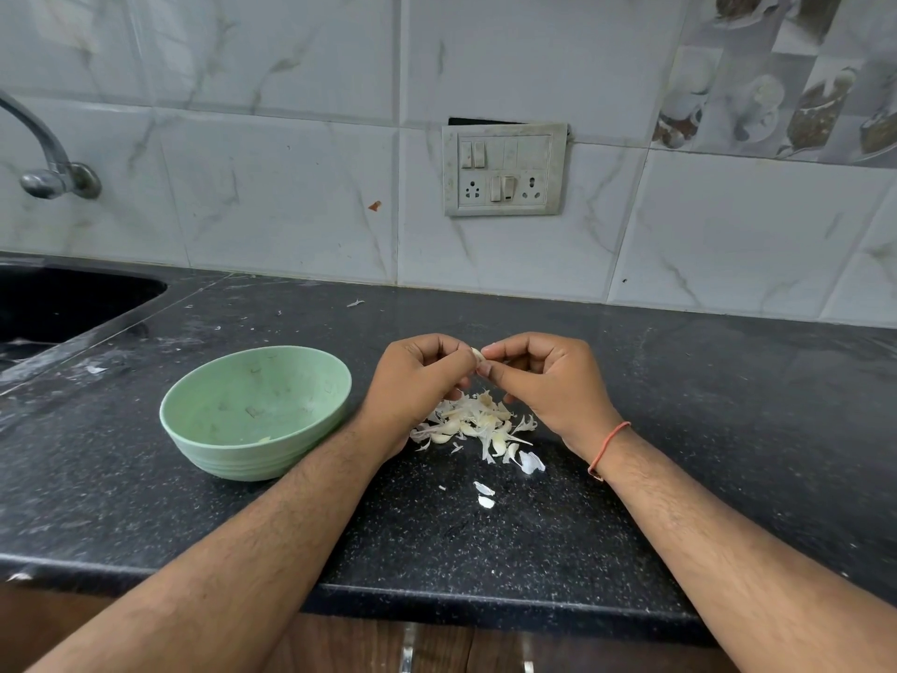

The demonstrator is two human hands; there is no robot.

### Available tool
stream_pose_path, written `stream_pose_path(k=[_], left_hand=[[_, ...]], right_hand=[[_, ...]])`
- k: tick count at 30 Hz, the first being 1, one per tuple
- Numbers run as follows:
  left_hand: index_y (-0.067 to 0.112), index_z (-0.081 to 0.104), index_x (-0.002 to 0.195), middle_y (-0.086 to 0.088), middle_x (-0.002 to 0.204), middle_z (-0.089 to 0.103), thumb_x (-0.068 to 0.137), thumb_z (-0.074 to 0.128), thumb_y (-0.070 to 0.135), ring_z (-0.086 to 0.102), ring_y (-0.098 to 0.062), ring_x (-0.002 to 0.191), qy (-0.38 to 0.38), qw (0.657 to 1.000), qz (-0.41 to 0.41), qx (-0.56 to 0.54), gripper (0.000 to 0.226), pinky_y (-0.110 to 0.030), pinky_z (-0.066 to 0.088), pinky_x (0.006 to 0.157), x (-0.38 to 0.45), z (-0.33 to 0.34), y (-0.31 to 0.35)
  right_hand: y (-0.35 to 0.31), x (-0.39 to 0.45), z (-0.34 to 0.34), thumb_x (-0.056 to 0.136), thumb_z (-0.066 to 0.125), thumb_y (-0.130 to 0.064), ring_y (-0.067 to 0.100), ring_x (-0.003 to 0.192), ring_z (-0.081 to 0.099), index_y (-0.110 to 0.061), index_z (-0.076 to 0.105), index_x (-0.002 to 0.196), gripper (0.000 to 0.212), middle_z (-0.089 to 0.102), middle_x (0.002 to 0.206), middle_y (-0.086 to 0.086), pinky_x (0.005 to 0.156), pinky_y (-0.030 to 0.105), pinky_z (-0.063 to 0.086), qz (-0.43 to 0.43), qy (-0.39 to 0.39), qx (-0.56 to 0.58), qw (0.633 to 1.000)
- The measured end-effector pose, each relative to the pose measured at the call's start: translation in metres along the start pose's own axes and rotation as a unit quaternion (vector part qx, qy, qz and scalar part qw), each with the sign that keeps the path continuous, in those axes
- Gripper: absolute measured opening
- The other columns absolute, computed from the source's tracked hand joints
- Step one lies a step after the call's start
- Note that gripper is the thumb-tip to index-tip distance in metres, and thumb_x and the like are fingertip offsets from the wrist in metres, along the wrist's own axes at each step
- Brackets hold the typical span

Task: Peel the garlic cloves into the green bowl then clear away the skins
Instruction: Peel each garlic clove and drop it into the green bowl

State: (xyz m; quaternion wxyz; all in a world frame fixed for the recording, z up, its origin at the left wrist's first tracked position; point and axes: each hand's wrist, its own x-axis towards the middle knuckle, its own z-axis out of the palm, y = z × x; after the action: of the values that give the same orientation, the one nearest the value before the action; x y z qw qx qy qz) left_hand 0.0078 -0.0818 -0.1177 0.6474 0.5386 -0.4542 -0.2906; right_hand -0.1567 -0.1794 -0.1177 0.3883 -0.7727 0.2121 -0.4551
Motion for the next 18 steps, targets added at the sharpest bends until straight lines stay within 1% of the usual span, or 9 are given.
stream_pose_path(k=[2,6,10,12,14,18], left_hand=[[0.006,0.078,0.086,-0.009,0.073,0.069,0.091,0.074,0.009,0.063,-0.016,0.072,-0.004,1.0,-0.005,-0.009,0.007,-0.026,0.054,0.064,0.0,0.0007,0.0],[0.007,0.078,0.085,-0.008,0.072,0.068,0.091,0.073,0.008,0.062,-0.016,0.072,-0.011,1.0,-0.007,-0.018,0.007,-0.027,0.054,0.065,0.001,0.0009,-0.001],[0.012,0.077,0.081,-0.007,0.071,0.067,0.082,0.073,0.016,0.062,-0.015,0.072,-0.016,0.999,-0.009,-0.03,0.006,-0.027,0.054,0.064,0.001,0.0016,0.0009],[0.011,0.077,0.082,-0.007,0.07,0.067,0.087,0.072,0.01,0.062,-0.016,0.072,-0.015,0.999,-0.009,-0.029,0.008,-0.028,0.053,0.064,0.0013,0.0015,0.0005],[0.011,0.077,0.082,-0.007,0.07,0.066,0.091,0.069,0.006,0.061,-0.017,0.073,-0.014,1.0,-0.006,-0.026,0.012,-0.028,0.053,0.064,0.0017,0.0013,-0.0002],[0.012,0.076,0.081,-0.007,0.071,0.067,0.084,0.07,0.016,0.063,-0.016,0.073,-0.023,0.999,-0.001,-0.032,0.008,-0.026,0.054,0.063,0.0004,0.0013,0.0001]], right_hand=[[-0.0018,-0.001,0.0002,0.085,0.089,-0.012,0.019,0.064,0.069,-0.018,0.083,0.097,0.014,0.08,0.083,0.003,0.06,0.04,0.063,0.006,-0.008,0.017,1.0],[-0.0038,-0.0016,0.0015,0.085,0.088,-0.01,0.019,0.063,0.067,-0.02,0.082,0.095,0.015,0.079,0.082,0.003,0.059,0.04,0.062,0.009,-0.015,0.033,0.999],[-0.0042,-0.0014,0.0023,0.086,0.086,-0.006,0.017,0.069,0.069,-0.019,0.082,0.101,0.02,0.079,0.086,0.005,0.059,0.032,0.063,0.007,-0.018,0.045,0.999],[-0.0049,-0.0023,0.0023,0.087,0.086,-0.007,0.015,0.067,0.069,-0.017,0.083,0.102,0.018,0.08,0.086,0.005,0.059,0.028,0.061,0.008,-0.022,0.042,0.999],[-0.0058,-0.003,0.0021,0.089,0.084,-0.009,0.017,0.064,0.068,-0.016,0.083,0.101,0.014,0.079,0.084,0.007,0.058,0.028,0.059,0.008,-0.029,0.034,0.999],[-0.0059,-0.0038,0.0015,0.093,0.08,-0.007,0.019,0.065,0.068,-0.013,0.083,0.103,0.012,0.078,0.079,0.009,0.059,0.027,0.059,0.019,-0.037,0.034,0.999]])
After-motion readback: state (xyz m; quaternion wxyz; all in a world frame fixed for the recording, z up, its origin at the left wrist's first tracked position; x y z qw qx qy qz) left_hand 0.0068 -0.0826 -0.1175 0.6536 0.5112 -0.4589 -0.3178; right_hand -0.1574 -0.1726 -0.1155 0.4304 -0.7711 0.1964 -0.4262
